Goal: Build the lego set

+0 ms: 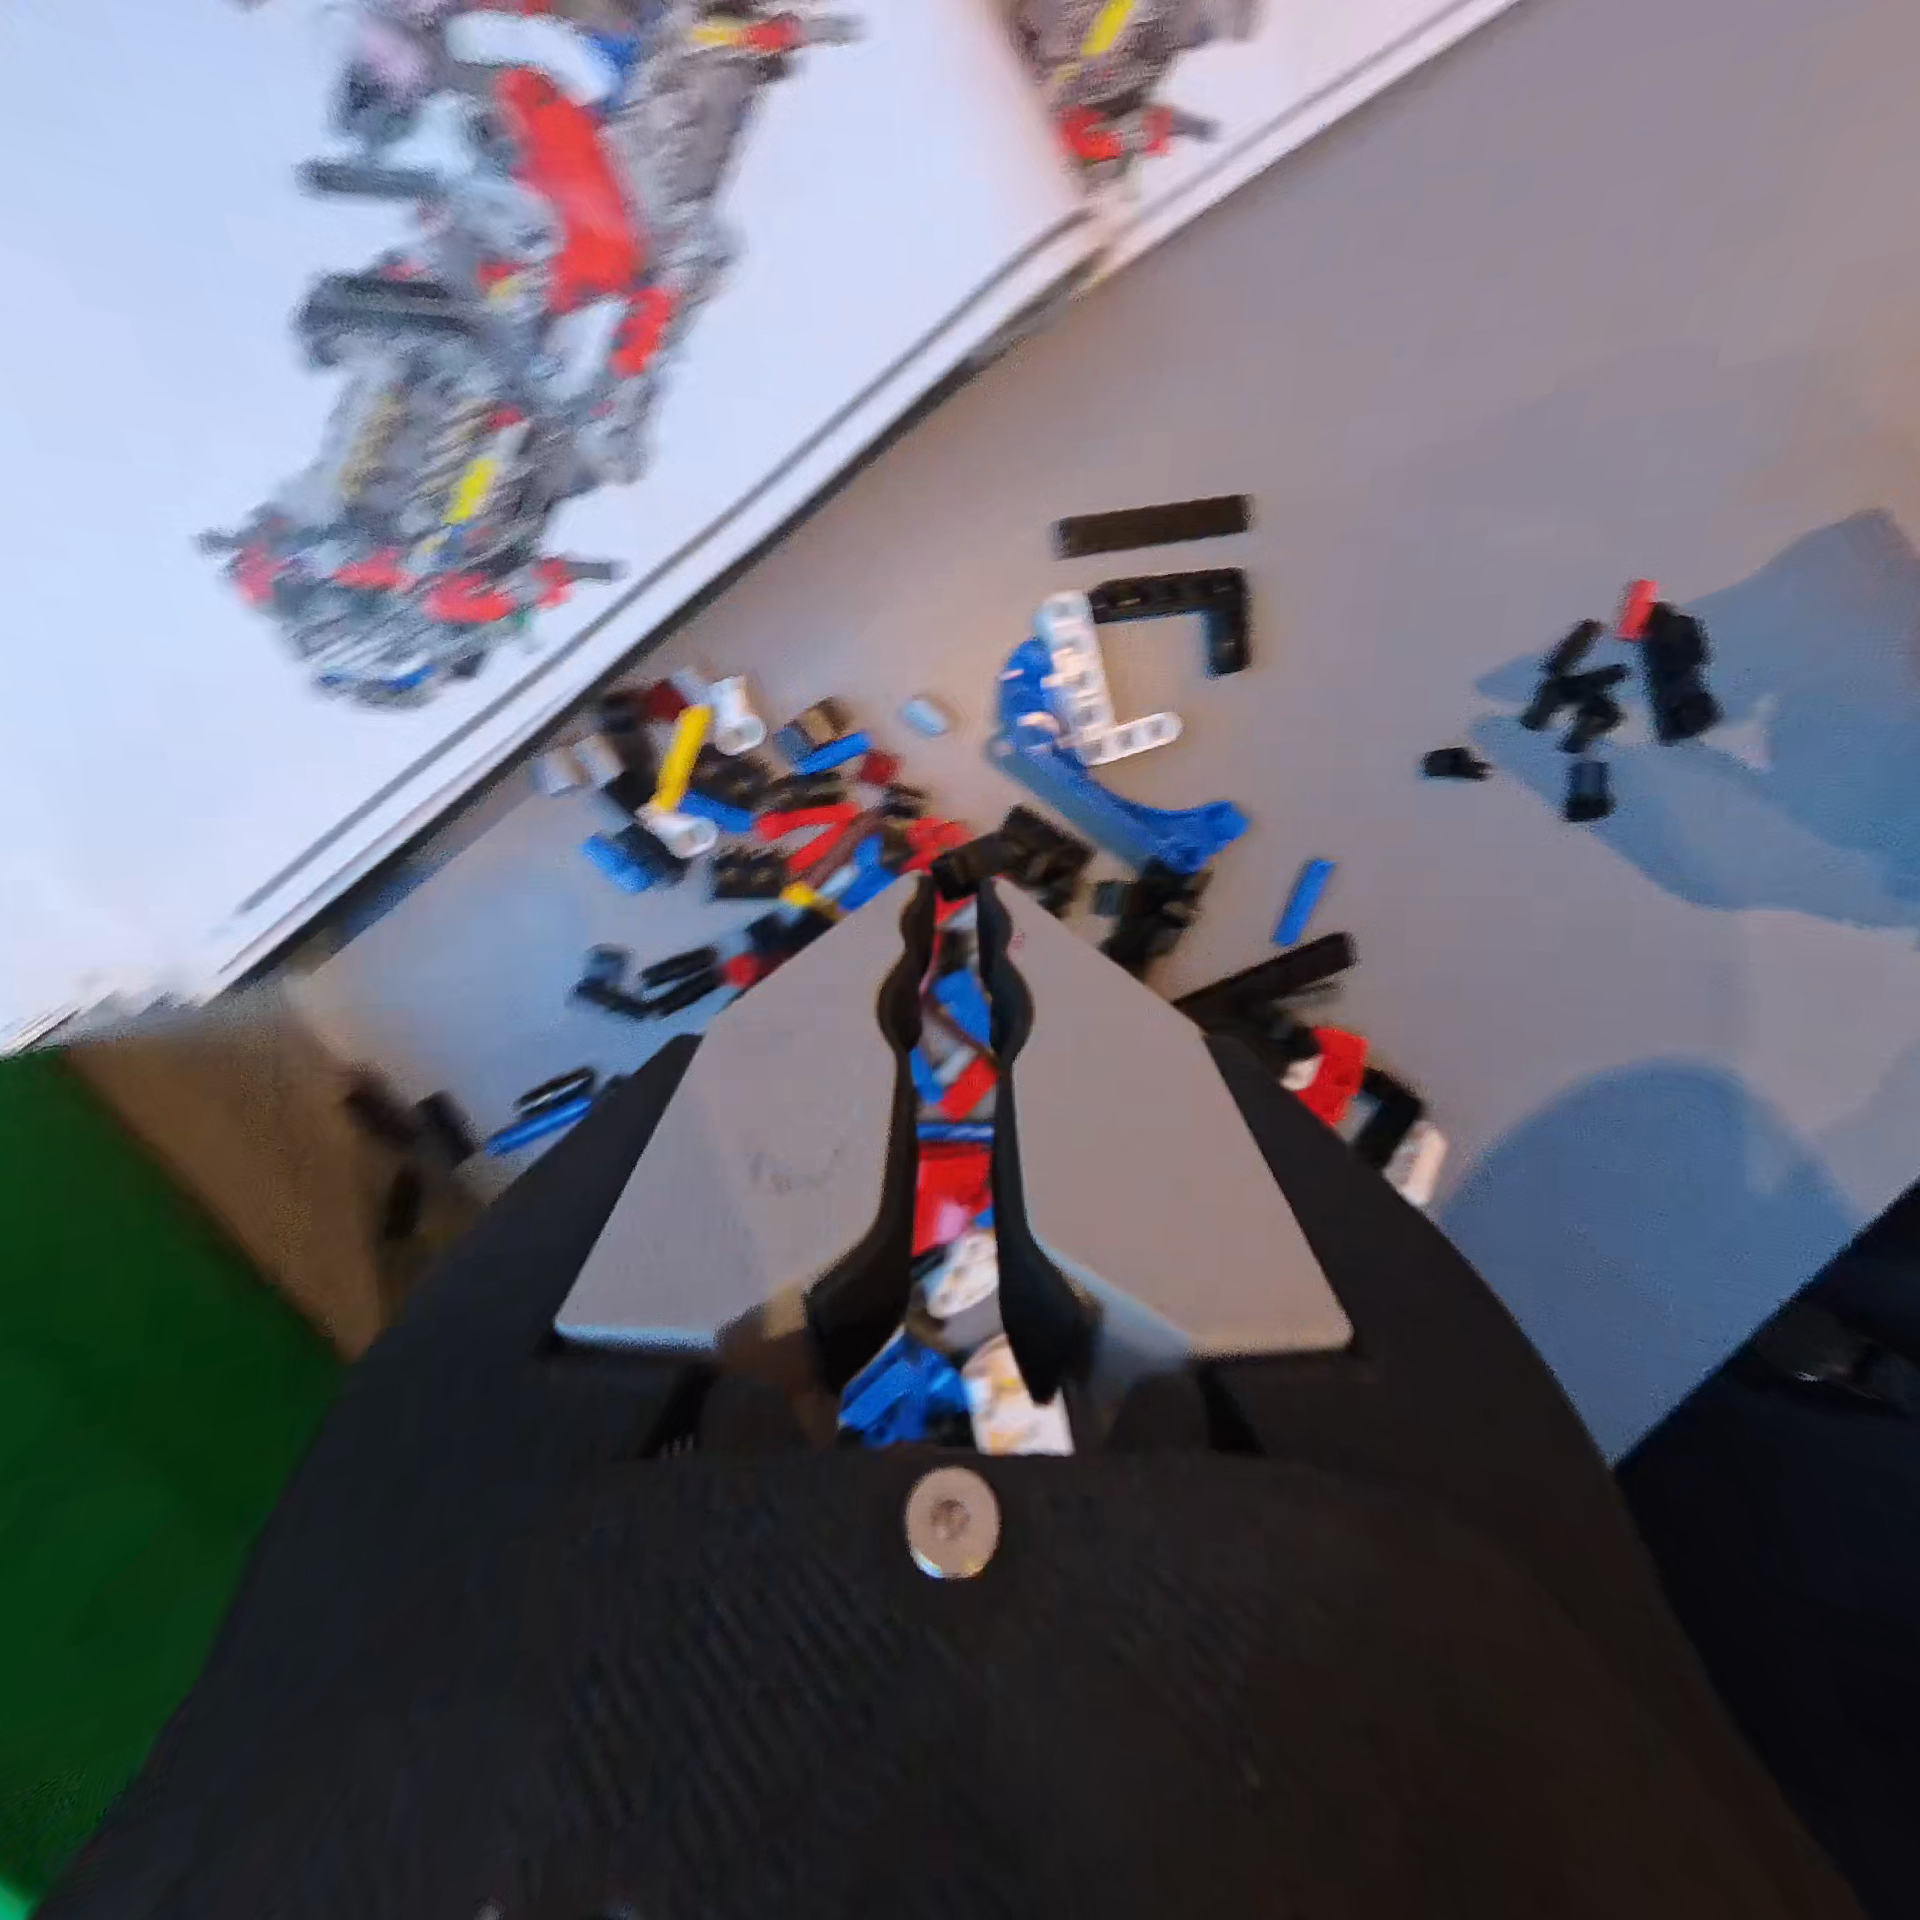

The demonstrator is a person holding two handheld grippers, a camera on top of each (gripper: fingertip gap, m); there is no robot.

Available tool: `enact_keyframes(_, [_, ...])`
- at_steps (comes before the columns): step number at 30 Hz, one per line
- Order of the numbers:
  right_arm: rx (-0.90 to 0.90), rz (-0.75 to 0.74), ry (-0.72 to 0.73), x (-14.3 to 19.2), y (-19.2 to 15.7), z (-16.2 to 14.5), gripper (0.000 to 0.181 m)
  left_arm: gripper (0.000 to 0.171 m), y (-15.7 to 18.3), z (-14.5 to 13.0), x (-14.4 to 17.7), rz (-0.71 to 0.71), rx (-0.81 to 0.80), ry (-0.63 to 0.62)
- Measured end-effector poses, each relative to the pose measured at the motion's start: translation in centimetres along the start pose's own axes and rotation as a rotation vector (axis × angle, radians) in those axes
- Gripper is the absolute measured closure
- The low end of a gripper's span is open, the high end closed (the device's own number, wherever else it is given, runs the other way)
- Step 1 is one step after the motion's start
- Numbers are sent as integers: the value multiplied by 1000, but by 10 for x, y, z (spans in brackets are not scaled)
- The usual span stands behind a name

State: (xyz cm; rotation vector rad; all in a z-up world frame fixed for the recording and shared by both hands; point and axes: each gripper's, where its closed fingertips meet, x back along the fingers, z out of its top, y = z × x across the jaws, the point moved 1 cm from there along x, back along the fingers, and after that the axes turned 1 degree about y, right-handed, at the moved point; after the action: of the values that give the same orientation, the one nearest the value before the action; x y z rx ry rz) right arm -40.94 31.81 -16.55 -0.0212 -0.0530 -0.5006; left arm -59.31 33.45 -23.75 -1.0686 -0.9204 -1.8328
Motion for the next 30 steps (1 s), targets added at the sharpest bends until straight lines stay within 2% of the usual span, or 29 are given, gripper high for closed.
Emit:
enact_keyframes(3, [27, -57, 15, 9, 15, 10, 180, 167, 52, 10, -18, -87, -96, -10])
enact_keyframes(6, [52, -111, 68, 24, 28, 34, 180, 167, 105, 19, -38, -190, -181, -31])
enact_keyframes(11, [97, -156, 103, 44, 38, 62, 176, 168, 152, 27, -60, -231, -281, -72])
enact_keyframes(15, [123, -189, 117, 55, 47, 67, 175, 168, 165, 29, -69, -233, -311, -103])
enact_keyframes(17, [124, -194, 118, 58, 49, 68, 174, 156, 168, 27, -73, -243, -300, -114])
enact_keyframes(22, [138, -206, 131, 68, 52, 74, 174, 150, 167, 25, -73, -231, -275, -115])
enact_keyframes(27, [152, -237, 145, 90, 61, 95, 172, 147, 163, 36, -34, -183, -273, -2])
enact_keyframes(30, [131, -260, 145, 105, 69, 106, 166, 145, 159, 34, 3, -144, -264, 128])
